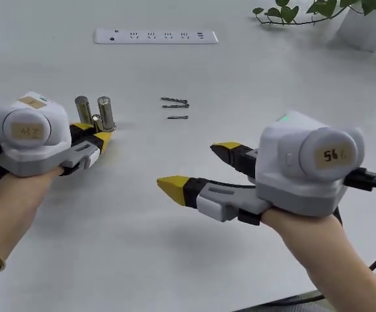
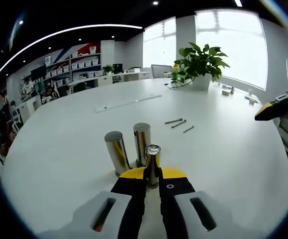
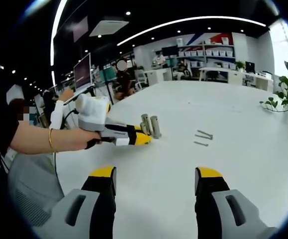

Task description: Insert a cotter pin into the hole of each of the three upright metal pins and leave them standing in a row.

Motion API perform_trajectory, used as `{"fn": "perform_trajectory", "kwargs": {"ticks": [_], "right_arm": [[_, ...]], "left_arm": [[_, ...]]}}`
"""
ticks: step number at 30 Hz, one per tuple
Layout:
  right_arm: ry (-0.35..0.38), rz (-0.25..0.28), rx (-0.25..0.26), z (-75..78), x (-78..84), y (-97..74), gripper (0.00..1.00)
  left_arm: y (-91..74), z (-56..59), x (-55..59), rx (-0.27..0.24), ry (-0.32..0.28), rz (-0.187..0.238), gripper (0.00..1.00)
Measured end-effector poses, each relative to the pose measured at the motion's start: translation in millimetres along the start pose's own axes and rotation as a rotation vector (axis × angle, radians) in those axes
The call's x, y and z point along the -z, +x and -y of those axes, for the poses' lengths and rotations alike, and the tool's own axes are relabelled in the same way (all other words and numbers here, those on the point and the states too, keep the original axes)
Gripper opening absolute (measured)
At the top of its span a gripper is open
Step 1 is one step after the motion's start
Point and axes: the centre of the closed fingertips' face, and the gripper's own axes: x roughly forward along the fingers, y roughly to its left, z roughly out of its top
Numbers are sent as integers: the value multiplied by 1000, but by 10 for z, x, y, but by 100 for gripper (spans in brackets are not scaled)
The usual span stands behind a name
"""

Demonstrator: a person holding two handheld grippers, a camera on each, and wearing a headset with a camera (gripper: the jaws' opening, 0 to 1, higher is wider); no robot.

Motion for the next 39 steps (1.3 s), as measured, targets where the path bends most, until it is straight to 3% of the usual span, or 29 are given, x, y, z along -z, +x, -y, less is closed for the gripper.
{"fn": "perform_trajectory", "kwargs": {"ticks": [5,9,19,26,39], "right_arm": [[-5,-6,-4,-8,11,9,61],[-2,-11,-4,-18,40,15,61],[1,-12,-6,-40,59,7,61],[4,-12,-3,-18,66,-17,60],[5,-22,-1,-16,113,-76,60]], "left_arm": [[6,-9,0,-7,-6,0,6],[17,-33,-5,-51,-52,20,6],[3,9,5,-121,-67,9,6],[-56,105,32,-137,-97,2,6],[-129,356,89,-116,-85,-1,6]]}}
